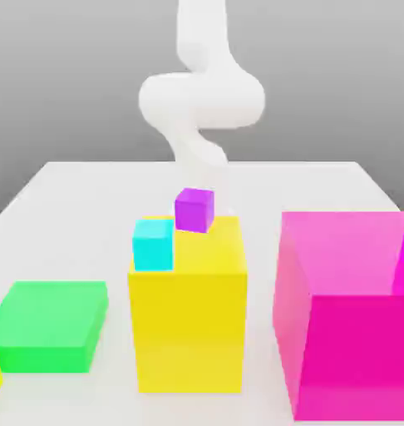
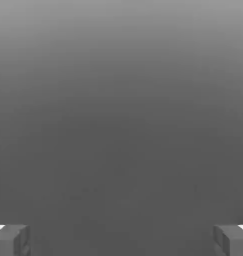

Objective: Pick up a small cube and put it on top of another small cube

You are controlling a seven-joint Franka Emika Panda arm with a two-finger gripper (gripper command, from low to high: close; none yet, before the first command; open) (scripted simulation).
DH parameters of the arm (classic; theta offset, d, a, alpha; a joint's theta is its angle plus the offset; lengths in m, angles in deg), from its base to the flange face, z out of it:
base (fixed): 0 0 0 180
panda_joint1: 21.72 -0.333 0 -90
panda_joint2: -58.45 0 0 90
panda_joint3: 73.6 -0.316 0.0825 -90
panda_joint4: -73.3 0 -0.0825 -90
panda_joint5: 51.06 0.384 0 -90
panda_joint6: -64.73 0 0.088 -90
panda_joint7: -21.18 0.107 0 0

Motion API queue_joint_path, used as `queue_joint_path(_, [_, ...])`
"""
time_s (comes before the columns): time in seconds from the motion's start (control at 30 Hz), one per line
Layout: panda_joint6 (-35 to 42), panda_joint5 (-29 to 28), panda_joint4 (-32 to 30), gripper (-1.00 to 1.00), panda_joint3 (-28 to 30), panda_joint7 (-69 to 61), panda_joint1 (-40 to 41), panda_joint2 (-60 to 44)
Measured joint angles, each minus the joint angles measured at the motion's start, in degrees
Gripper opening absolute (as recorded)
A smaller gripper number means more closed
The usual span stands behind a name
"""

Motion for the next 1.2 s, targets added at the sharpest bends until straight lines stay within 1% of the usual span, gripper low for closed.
queue_joint_path(0.33, [-4.0, 7.2, 1.9, 0.0, 12.3, -13.9, -1.9, -20.9])
queue_joint_path(0.57, [-6.6, 14.0, 3.3, 0.0, 18.7, -24.8, -0.6, -35.6])
queue_joint_path(0.67, [-7.6, 16.7, 3.9, 0.0, 19.7, -29.3, 2.0, -41.9])
queue_joint_path(0.8, [-9.3, 18.9, 4.6, 0.0, 20.0, -34.4, 5.1, -50.0])
queue_joint_path(0.93, [-11.4, 19.6, 5.1, 0.0, 20.8, -38.4, 8.3, -57.5])
queue_joint_path(1.07, [-13.9, 19.0, 5.7, 0.0, 21.9, -41.5, 11.3, -64.5])
queue_joint_path(1.2, [-19.4, 23.2, 7.5, 0.0, 18.0, -45.2, 15.2, -72.8])
